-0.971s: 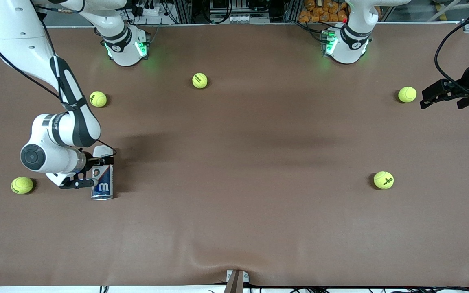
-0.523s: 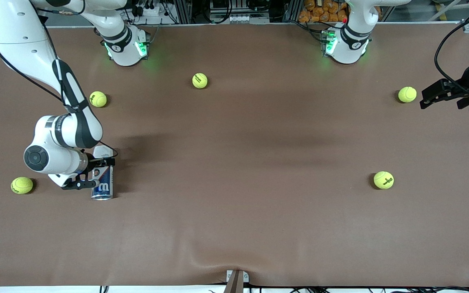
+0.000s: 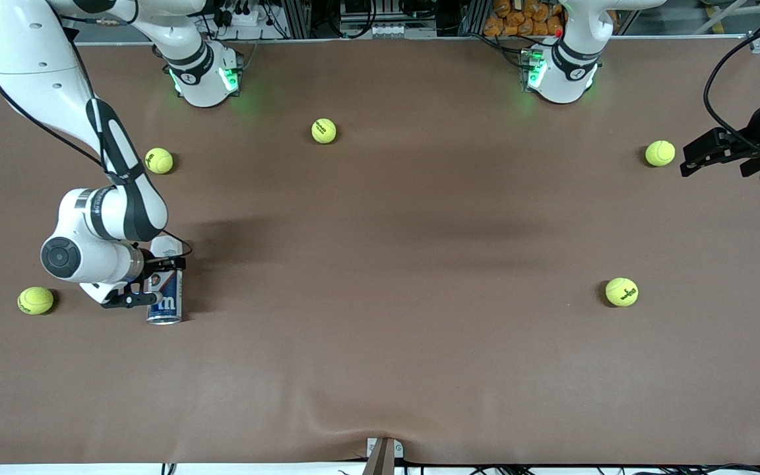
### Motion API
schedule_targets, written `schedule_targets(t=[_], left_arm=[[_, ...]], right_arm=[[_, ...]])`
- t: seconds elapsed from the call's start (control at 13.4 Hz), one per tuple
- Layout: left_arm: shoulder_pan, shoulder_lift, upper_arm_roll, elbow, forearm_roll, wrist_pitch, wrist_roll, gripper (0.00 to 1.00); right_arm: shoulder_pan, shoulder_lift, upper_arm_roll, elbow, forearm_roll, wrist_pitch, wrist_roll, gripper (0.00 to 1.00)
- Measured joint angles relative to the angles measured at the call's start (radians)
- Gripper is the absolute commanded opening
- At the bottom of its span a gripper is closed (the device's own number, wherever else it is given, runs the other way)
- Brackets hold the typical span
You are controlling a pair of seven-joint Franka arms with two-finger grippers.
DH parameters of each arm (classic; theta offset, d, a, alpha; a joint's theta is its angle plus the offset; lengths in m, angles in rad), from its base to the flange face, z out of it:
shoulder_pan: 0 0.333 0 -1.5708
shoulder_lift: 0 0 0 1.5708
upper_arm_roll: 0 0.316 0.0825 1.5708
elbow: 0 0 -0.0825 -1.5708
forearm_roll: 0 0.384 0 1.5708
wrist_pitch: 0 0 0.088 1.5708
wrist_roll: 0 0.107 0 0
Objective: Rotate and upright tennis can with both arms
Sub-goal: 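Close the right gripper around the tennis can's closed end, then drag the tennis can with the right gripper toward the table's middle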
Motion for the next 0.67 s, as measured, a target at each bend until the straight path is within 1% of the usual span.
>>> schedule_targets(t=[0.22, 0.37, 0.52, 0.67], left_arm=[[0.0, 0.0, -0.007, 0.0, 0.0, 0.0, -0.001, 1.0], [0.0, 0.0, -0.008, 0.0, 0.0, 0.0, -0.001, 1.0], [0.0, 0.0, -0.008, 0.0, 0.0, -0.001, -0.001, 1.0], [0.0, 0.0, -0.008, 0.0, 0.0, -0.001, -0.001, 1.0]], right_arm=[[0.007, 0.0, 0.005, 0.013, 0.0, -0.001, -0.003, 0.76], [0.042, 0.0, 0.012, 0.037, 0.0, -0.014, -0.004, 0.76], [0.102, -0.001, 0.015, 0.083, 0.0, -0.089, -0.004, 0.76], [0.167, -0.004, 0.018, 0.163, 0.0, -0.208, -0.004, 0.77]])
